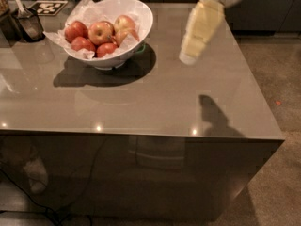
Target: Pick apple from white bowl
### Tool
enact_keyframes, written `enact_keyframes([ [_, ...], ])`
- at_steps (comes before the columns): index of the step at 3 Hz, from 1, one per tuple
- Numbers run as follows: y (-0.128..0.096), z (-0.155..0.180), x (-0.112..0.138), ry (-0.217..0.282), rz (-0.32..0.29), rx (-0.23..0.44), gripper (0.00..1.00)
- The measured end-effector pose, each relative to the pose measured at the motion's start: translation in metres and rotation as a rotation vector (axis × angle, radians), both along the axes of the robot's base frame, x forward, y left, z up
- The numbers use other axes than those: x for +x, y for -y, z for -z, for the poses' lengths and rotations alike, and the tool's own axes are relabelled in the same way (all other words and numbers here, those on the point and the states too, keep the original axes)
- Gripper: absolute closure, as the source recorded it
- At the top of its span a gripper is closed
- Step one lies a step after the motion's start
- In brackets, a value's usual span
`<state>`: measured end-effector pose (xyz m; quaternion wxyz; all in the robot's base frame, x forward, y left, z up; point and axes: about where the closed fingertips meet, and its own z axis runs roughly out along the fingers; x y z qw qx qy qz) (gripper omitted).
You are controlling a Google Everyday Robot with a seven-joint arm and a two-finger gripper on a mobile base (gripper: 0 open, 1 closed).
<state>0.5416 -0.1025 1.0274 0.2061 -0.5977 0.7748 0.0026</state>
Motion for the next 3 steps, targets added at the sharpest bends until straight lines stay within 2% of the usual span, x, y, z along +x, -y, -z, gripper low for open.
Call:
enact_keyframes([
  [1,-0.041,-0.019,0.039,0.006,0.008,0.026,0.00],
  [2,-0.057,-0.039,0.047,0.063,-0.013,0.066,0.00],
  [3,-0.064,-0.041,0.053,0.082,-0.021,0.080,0.00],
])
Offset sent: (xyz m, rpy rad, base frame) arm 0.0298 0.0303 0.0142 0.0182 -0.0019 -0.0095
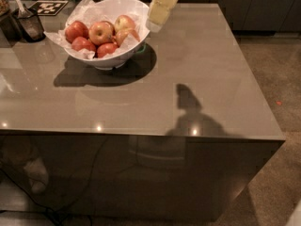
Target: Pick apple from white bowl
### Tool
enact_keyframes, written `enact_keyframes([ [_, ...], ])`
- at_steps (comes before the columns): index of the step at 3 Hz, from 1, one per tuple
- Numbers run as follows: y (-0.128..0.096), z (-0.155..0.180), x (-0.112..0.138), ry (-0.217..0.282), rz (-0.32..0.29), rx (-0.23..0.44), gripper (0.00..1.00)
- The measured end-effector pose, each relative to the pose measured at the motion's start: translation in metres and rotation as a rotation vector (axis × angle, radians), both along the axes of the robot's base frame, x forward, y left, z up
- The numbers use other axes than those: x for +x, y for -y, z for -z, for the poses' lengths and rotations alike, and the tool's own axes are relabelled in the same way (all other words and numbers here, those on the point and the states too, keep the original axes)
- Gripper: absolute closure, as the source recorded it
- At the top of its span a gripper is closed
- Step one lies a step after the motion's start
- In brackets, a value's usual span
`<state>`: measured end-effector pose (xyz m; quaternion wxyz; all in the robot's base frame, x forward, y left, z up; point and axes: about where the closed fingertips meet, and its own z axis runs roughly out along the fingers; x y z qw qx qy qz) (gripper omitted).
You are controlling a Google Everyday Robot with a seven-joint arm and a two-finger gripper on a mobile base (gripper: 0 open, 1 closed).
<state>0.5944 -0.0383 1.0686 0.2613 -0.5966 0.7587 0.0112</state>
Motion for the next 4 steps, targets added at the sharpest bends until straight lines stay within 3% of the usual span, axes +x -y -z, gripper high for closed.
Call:
enact_keyframes([
  [1,-0.030,0.010,0.024,-0.038,-0.012,0.006,0.00],
  [3,-0.124,0.035,0.097,-0.045,-0.042,0.002,0.00],
  [4,-0.131,0.033,0.109,-0.013,-0.038,0.026,0.00],
])
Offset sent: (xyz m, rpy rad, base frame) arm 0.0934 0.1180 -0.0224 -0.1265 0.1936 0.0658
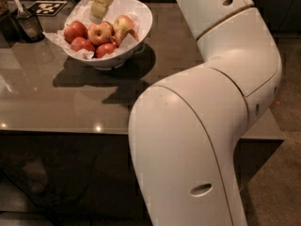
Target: Pick apple from white bowl
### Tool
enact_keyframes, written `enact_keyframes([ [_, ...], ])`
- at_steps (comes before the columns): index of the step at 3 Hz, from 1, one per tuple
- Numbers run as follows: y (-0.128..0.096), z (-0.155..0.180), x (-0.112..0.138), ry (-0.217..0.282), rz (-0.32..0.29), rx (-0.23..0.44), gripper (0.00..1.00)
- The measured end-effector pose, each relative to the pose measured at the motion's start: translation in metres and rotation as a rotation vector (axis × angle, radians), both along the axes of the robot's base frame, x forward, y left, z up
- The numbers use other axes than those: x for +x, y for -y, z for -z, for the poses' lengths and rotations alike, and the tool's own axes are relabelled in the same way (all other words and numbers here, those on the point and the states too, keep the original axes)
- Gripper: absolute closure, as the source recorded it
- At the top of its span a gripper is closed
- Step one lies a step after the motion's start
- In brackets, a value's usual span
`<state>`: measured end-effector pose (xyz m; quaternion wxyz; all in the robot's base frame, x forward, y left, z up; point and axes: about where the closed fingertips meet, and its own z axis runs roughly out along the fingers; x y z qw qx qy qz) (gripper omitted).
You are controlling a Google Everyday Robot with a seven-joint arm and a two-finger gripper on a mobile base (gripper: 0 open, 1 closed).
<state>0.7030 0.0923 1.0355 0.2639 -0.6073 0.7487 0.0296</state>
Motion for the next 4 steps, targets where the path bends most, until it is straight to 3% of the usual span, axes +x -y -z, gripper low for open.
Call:
enact_keyframes([
  [3,-0.045,0.037,0.027,-0.008,-0.061,-0.045,0.00],
  [4,-0.047,0.049,0.037,-0.013,-0.055,-0.058,0.00],
])
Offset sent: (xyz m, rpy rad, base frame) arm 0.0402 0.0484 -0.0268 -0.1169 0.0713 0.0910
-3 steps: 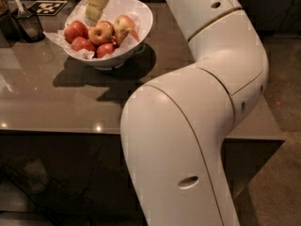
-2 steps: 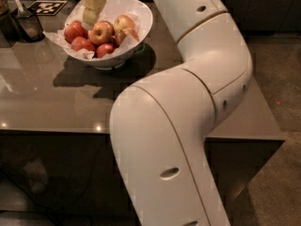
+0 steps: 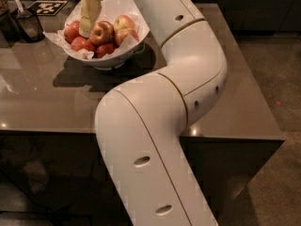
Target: Pick apple from white bowl
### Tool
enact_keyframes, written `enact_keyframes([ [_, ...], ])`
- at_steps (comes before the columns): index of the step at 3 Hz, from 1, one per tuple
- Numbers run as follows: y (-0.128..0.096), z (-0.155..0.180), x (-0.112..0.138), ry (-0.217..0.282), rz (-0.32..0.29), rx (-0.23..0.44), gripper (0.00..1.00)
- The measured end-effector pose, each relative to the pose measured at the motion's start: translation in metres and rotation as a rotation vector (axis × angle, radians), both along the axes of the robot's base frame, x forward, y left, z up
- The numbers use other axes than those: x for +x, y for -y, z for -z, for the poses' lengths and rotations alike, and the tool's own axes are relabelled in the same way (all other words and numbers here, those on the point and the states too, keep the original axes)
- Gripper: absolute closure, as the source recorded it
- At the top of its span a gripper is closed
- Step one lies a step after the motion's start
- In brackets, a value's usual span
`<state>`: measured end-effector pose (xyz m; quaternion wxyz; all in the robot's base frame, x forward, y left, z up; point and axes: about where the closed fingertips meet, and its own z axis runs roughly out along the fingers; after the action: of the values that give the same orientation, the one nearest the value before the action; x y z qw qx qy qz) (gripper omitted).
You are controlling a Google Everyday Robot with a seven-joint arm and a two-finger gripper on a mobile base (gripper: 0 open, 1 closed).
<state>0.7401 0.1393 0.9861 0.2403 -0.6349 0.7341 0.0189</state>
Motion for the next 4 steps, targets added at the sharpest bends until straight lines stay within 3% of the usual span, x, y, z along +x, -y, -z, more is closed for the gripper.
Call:
enact_keyframes([
  [2,0.010,0.028,0.017,-0.022,0.027,-0.025,0.00],
  [3,0.009,0.051,0.023,-0.061,0.021,-0.017,0.00],
  [4,0.009,0.051,0.023,-0.061,0.021,-0.017,0.00],
])
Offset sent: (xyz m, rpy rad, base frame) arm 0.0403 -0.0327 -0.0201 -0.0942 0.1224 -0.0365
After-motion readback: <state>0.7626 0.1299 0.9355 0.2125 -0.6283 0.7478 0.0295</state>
